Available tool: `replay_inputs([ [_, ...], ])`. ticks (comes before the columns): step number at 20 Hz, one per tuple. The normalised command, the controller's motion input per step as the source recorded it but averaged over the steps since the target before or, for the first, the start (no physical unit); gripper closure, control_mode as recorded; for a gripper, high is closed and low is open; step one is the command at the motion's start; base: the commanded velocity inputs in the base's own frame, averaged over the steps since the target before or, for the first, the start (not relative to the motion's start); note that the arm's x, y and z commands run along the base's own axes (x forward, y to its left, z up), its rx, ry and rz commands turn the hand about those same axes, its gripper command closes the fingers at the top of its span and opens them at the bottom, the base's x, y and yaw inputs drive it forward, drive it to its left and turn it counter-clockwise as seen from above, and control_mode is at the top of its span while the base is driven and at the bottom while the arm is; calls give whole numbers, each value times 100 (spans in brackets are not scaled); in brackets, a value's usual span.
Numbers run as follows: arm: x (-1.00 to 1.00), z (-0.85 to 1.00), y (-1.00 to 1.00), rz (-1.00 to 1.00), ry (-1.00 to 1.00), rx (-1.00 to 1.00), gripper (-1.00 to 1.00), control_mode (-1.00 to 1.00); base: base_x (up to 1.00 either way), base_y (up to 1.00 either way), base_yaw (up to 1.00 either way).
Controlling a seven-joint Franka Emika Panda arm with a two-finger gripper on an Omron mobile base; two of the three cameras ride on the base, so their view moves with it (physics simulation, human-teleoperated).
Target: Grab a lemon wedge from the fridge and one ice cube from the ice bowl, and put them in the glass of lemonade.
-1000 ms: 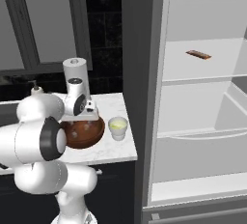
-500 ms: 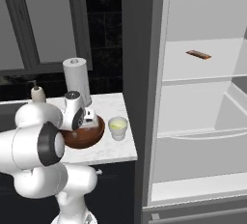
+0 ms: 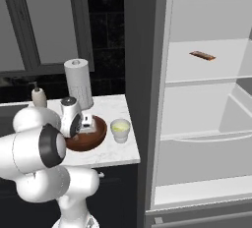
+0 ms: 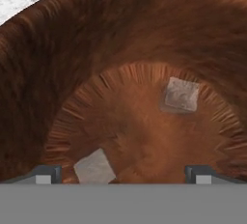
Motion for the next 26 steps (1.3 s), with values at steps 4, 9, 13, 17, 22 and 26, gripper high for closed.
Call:
replay_inputs([
  [4, 0, -8, 9, 0, 0, 0, -100, -100, 0, 0, 0],
  [9, -1, -32, -1, 0, 0, 0, -100, -100, 0, 0, 0],
  [13, 0, -26, -6, 0, 0, 0, -100, -100, 0, 0, 0],
  [17, -7, -1, -19, 0, 0, 0, -100, -100, 0, 0, 0],
  [22, -40, 0, -2, 0, -6, 0, -100, -100, 0, 0, 0],
  [26, -16, 0, -1, 0, -5, 0, -100, -100, 0, 0, 0],
])
